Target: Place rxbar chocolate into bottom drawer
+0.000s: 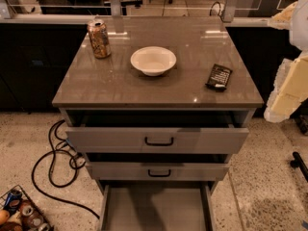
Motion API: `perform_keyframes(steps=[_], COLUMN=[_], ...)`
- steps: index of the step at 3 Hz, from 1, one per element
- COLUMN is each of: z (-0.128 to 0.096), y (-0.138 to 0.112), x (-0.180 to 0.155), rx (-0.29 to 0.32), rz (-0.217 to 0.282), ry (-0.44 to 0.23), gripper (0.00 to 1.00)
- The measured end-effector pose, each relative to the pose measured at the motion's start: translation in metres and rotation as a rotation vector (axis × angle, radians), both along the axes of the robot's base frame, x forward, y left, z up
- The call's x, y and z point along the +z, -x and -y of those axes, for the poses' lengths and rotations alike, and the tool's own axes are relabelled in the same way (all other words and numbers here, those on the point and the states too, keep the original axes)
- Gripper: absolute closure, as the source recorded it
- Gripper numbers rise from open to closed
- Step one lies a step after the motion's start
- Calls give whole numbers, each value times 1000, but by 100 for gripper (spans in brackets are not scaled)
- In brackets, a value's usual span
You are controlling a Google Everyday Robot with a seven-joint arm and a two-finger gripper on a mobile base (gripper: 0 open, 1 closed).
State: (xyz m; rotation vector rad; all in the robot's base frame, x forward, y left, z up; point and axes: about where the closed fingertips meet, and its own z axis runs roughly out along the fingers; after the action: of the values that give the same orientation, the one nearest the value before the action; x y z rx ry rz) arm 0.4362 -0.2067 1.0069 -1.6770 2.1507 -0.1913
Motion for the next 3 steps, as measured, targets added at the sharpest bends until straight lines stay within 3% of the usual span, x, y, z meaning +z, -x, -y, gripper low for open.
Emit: perform_keyframes(steps=[1, 2, 3], z=[0, -1, 3], y=[0, -13, -33], x=[0, -3, -3], rx=[0, -43, -137], rz=[0, -13, -31], ry=[0, -23, -62], gripper=[0, 0, 0])
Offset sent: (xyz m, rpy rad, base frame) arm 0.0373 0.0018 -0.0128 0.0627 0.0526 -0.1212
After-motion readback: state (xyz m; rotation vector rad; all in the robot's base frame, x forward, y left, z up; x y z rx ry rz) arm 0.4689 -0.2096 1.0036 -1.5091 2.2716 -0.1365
